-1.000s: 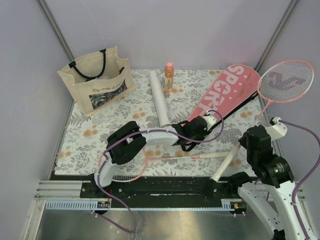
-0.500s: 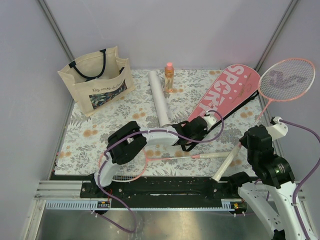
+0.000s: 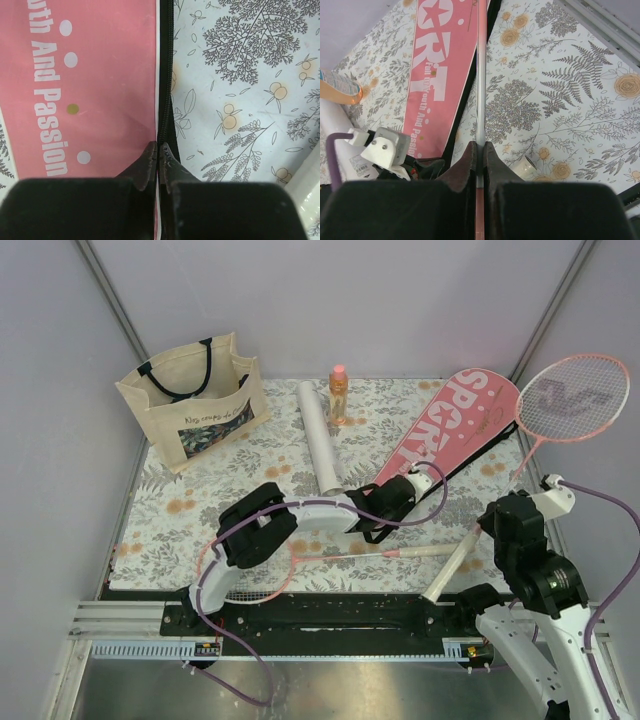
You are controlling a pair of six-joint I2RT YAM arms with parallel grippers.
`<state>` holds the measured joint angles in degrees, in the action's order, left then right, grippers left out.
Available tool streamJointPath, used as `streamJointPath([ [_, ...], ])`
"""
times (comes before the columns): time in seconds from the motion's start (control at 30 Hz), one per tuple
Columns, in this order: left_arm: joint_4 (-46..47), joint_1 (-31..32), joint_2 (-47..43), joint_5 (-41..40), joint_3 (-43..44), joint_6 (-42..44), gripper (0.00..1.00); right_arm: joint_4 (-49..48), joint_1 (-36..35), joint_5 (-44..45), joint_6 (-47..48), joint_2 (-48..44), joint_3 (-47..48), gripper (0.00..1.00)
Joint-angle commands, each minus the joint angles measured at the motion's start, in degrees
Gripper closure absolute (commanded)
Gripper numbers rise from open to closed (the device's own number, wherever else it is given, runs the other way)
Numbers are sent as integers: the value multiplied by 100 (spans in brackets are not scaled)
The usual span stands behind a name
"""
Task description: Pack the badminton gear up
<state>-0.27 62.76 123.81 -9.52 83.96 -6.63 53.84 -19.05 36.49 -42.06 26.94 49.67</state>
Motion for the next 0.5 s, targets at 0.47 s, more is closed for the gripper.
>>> streamJointPath([
  [0.47,-351,-422,-876,1082,314,-1279,100,-190,138,-827,-56,866,-493,100],
])
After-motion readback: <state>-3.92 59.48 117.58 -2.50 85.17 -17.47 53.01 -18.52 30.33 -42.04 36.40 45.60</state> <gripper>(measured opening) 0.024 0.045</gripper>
